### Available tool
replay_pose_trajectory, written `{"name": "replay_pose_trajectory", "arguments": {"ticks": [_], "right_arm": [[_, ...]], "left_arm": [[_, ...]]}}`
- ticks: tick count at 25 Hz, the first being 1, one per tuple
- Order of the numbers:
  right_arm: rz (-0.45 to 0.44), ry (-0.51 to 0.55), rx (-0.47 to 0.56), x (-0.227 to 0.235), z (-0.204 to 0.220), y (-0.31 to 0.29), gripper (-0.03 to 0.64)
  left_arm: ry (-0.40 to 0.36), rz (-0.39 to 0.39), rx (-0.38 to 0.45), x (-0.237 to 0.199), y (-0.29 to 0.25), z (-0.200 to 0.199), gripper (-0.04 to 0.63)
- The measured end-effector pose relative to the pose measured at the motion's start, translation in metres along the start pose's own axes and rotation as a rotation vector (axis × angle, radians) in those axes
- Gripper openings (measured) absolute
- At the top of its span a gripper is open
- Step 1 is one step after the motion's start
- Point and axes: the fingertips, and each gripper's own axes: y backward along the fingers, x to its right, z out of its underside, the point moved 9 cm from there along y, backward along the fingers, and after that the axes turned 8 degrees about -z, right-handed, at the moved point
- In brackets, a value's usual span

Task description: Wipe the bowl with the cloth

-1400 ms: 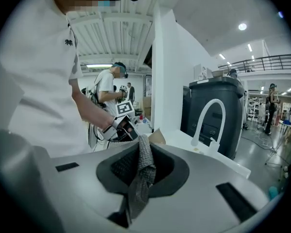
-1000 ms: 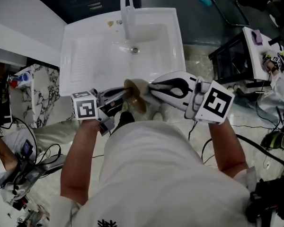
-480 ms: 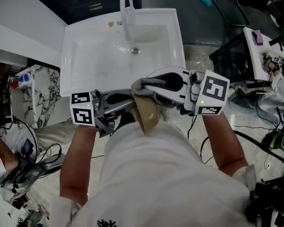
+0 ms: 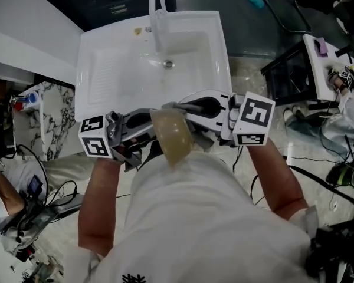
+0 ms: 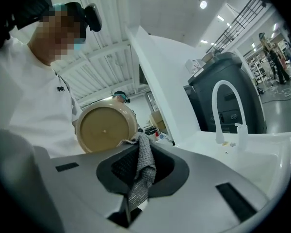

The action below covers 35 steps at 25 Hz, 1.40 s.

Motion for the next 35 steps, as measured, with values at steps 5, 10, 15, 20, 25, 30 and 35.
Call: {"name": "replay_pose_trajectory", "arguments": {"ticks": [5,10,15,20,25,30,35], "right_arm": [[-0.015,-0.006,-0.016,-0.004,0.005,0.001,0.032],[-0.067,-0.009,-0.011,-0.014,0.007,0.002,0.032],[-0.133,-0.001,0.010,-0.024,0.003,0.006,0.032],[-0.198,0.034,0.031,-0.033,-0.005,0.010,0.032],[-0.238,0.077,0.094,-0.040,-0.017,0.016,0.032],[-0.225,0.106,0.165,-0.039,-0.029,0.020,0.032],[-0.145,0.110,0.203,-0.027,-0.035,0.025,0.032]], "left_arm": [[0.015,-0.042,0.065,-0.008,0.010,-0.010,0.018],[0.028,-0.082,0.113,-0.018,0.018,-0.018,0.018],[0.060,-0.106,0.142,-0.030,0.022,-0.015,0.018],[0.083,-0.124,0.129,-0.040,0.023,-0.007,0.018],[0.095,-0.124,0.086,-0.043,0.021,0.002,0.018],[0.093,-0.103,0.010,-0.041,0.014,0.014,0.018],[0.072,-0.049,-0.063,-0.032,0.002,0.021,0.018]]}}
